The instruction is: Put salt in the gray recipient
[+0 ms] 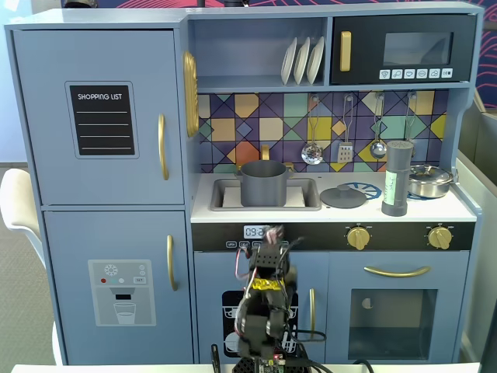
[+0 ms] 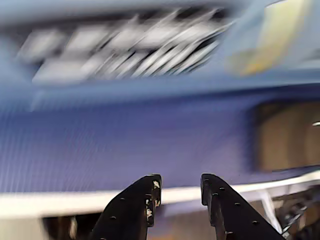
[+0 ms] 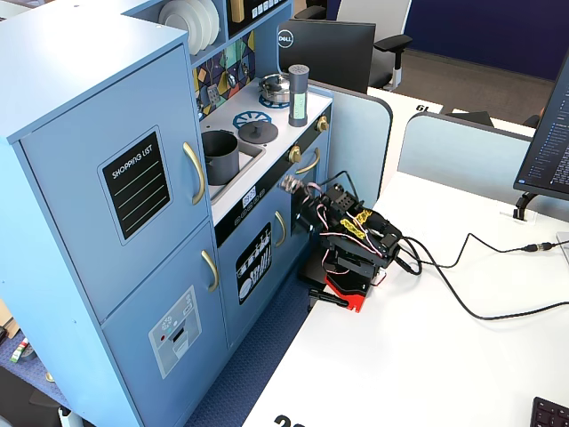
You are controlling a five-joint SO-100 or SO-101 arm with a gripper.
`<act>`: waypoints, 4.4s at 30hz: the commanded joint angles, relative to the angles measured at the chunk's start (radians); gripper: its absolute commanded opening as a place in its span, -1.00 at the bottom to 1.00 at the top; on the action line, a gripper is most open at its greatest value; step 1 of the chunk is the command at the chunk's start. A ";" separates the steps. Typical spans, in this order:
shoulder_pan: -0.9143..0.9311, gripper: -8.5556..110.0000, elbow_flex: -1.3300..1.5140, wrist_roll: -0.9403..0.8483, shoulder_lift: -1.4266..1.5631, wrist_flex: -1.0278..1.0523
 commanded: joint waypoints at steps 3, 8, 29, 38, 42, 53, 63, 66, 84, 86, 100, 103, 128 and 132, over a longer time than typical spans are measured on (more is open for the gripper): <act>0.350 -0.75 -0.434 0.075 -0.336 -0.071; 0.563 -0.85 -0.652 0.167 -0.479 -0.236; 0.611 -0.20 -0.758 0.095 -0.795 -1.285; 0.601 0.05 -0.925 0.126 -1.014 -1.331; 0.603 0.04 -0.992 0.127 -1.095 -1.330; 0.594 0.00 -1.164 0.126 -1.325 -1.351; 0.558 -0.05 -1.351 0.109 -1.500 -1.376; 0.552 -0.07 -1.385 0.103 -1.534 -1.376; 0.548 -0.86 -1.443 0.103 -1.485 -1.419; 0.551 -0.86 -1.443 0.140 -1.434 -1.397; 0.212 -0.86 -1.701 1.057 -1.074 -0.515; 0.034 -0.86 -1.628 1.243 -1.009 -0.537; -0.428 -0.85 -1.787 2.591 -1.230 -0.615; -0.376 -0.85 -1.764 2.681 -1.218 -0.494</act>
